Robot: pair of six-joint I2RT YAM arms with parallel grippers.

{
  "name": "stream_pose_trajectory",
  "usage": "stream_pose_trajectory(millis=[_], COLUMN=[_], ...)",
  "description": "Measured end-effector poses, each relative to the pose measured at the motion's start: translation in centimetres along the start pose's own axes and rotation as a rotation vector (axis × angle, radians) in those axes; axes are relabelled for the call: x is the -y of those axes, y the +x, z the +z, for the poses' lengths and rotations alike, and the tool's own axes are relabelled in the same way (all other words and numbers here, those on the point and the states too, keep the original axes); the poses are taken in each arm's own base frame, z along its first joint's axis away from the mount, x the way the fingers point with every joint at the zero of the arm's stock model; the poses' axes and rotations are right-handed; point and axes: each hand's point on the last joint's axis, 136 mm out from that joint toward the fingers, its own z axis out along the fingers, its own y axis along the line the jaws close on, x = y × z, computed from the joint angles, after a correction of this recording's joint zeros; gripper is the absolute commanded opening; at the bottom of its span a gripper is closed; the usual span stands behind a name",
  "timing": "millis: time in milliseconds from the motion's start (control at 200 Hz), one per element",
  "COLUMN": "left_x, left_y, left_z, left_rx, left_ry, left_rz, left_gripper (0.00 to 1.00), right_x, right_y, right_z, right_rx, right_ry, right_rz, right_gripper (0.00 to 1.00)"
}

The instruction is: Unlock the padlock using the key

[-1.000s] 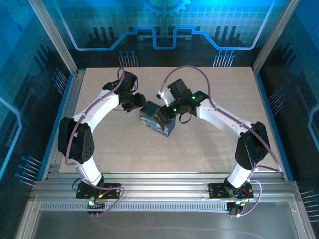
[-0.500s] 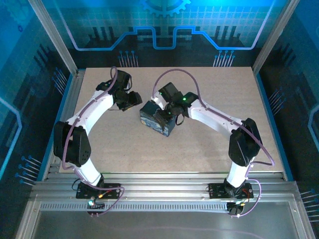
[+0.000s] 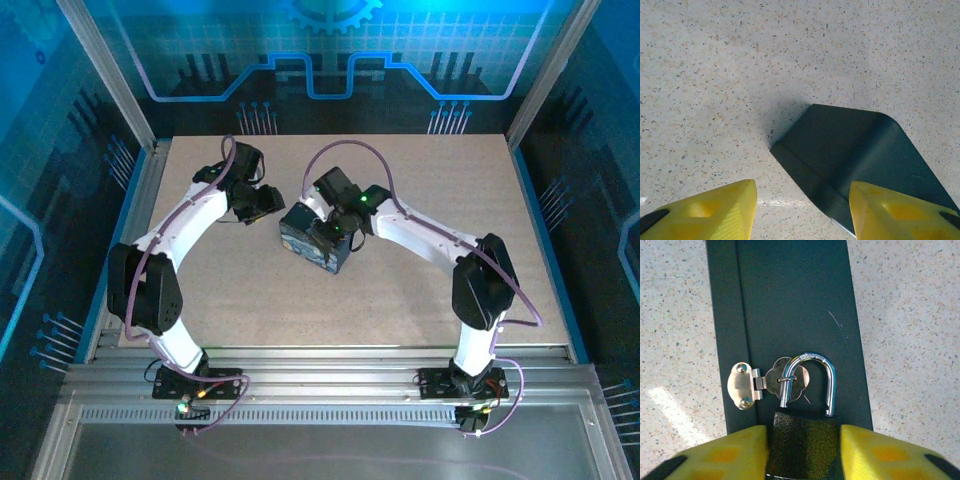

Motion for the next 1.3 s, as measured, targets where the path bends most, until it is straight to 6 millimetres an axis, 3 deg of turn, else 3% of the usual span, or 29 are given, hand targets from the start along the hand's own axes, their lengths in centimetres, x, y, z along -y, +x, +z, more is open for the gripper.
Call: stream_pose_trajectory(millis=[170, 415, 595, 780, 1041, 1301], left_x=[0.0, -0.2, -0.1, -0.1, -0.1, 0.1], left_y=[0.0, -0.1, -0.1, -0.1, 0.0, 0.1], left_z=[0.0, 0.0, 0.0, 0.0, 0.0, 0.0], left_rx=[0.000, 0.002, -0.001, -0.003, -0.004, -0.010], left_ry=[0.000, -0.001, 0.002, 0.005, 0.005, 0.013], left_rz=[-0.001, -0.005, -0.005, -0.005, -0.005, -0.005], left_gripper=[0.52, 0.52, 0.52, 0.52, 0.52, 0.52], right_x=[0.0, 0.7, 2.3, 1.3, 0.5, 1.0], right_y=[-0.4, -0.6, 0.3, 0.1, -0.3, -0.7], right_z=[-0.2, -0.7, -1.0, -1.2, -1.7, -2.3], right_rx=[0.008, 0.049, 0.054, 0.059, 0.082, 0.095], right_ry=[-0.008, -0.154, -0.224, -0.271, -0.238, -0.171], right_rz=[0.016, 0.182, 0.309, 0.309, 0.160, -0.090], right_gripper=[0.26, 0.25, 0.29, 0.33, 0.47, 0.50])
